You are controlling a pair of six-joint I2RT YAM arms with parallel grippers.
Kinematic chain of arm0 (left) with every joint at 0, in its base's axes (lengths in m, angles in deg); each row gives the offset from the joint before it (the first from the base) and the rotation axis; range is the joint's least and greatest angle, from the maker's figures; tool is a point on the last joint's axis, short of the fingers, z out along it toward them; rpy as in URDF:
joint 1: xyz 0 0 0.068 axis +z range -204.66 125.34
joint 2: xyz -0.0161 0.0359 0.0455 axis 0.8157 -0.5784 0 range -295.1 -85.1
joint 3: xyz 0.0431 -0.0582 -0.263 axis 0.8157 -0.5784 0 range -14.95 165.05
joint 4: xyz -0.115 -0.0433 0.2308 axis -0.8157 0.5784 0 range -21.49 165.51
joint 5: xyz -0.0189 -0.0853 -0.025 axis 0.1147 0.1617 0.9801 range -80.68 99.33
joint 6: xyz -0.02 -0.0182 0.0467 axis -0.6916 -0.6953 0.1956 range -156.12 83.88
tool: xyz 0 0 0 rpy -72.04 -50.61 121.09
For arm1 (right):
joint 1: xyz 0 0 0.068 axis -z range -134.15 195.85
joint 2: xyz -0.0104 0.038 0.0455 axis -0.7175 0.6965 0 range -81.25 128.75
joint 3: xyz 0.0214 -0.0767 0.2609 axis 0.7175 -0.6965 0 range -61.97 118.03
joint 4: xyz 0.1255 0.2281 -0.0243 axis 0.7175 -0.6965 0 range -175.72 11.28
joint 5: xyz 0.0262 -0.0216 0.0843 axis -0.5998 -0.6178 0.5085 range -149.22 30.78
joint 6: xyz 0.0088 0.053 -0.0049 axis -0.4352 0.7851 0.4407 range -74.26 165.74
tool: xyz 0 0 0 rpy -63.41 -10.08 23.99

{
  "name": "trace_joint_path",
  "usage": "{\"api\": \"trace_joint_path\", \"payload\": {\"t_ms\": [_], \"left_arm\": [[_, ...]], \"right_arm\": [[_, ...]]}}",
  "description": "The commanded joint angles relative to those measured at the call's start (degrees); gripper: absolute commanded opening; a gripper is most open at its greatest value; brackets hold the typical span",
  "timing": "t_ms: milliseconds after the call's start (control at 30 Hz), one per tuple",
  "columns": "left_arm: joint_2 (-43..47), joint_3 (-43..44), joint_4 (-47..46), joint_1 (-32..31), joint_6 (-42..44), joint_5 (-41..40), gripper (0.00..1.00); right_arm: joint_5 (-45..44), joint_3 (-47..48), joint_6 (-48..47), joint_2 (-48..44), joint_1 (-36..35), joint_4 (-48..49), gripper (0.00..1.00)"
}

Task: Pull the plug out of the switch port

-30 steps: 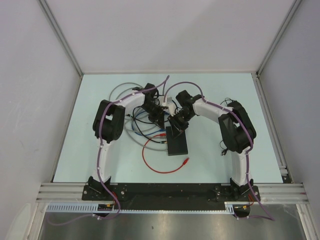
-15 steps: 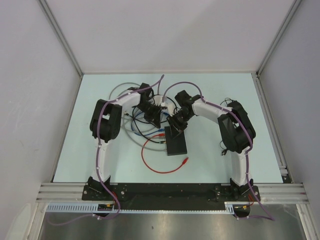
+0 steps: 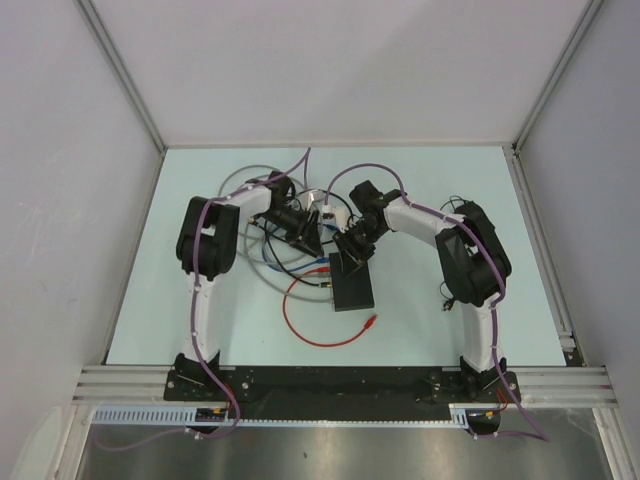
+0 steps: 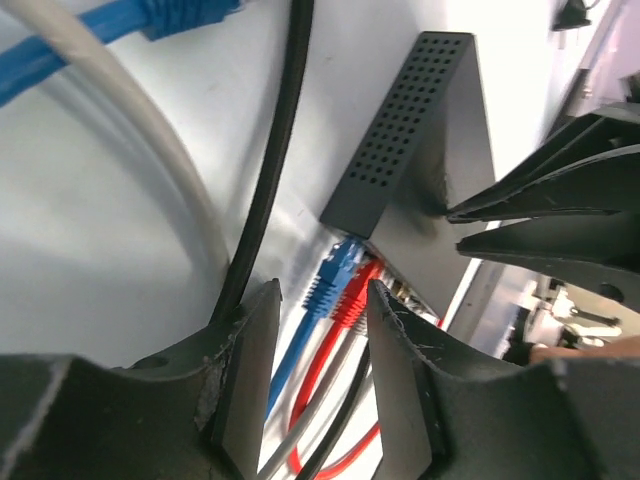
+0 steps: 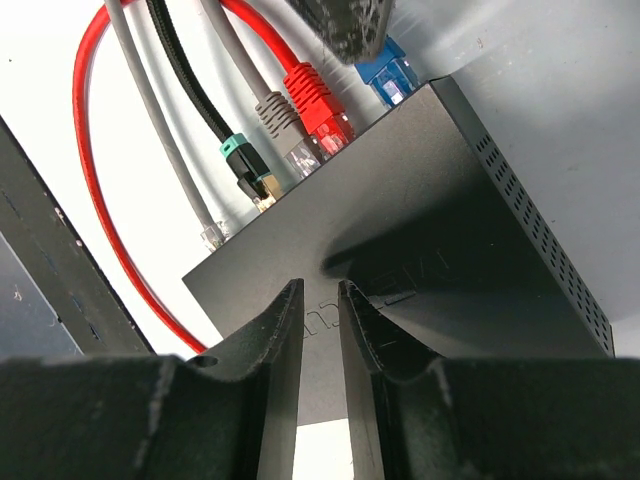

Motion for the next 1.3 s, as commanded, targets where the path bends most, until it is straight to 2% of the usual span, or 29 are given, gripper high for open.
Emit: {"api": "trace_joint_path", "payload": {"t_ms": [0, 167, 433, 767, 967, 1033, 1067, 1133, 1233, 1267], "left_arm": [[-3.6, 0.1, -2.4, -0.1, 1.1, -0.7, 0.46], [-5.3, 1.6, -1.1, -0.4, 1.8, 1.4, 0.41], [-7.0, 3.1, -0.3, -1.8, 2.7, 1.9, 0.38], [-8.5, 3.8, 0.5, -3.3, 3.6, 2.3, 0.25], [-9.2, 4.1, 1.7, -3.3, 4.4, 3.8, 0.21], [-9.3, 4.1, 2.3, -3.3, 5.5, 4.7, 0.23], [-9.4, 4.0, 2.8, -3.3, 6.1, 5.1, 0.29], [-9.6, 3.8, 3.9, -3.3, 7.0, 5.3, 0.32], [-9.8, 3.8, 4.2, -3.3, 8.0, 3.9, 0.31], [-9.8, 3.8, 4.3, -3.3, 8.2, 3.2, 0.27]], "right_arm": [[-5.5, -1.0, -1.9, 4.2, -1.5, 0.5, 0.27], [-5.8, -1.0, -1.8, 4.3, -1.3, 0.4, 0.27], [-5.7, -1.0, -1.9, 4.5, -1.0, 0.6, 0.28], [-5.8, -0.8, -1.7, 5.0, -0.5, 0.5, 0.29], [-5.7, -0.8, -1.6, 5.2, -0.4, 0.7, 0.29], [-5.7, -0.7, -1.6, 5.3, -0.4, 0.7, 0.29], [-5.7, -0.7, -1.6, 5.2, -0.4, 0.8, 0.29], [-5.7, -0.7, -1.6, 5.3, -0.4, 0.7, 0.29], [-5.6, -0.7, -1.7, 5.4, -0.4, 0.8, 0.29], [-5.6, -0.7, -1.7, 5.4, -0.4, 0.7, 0.29]]}}
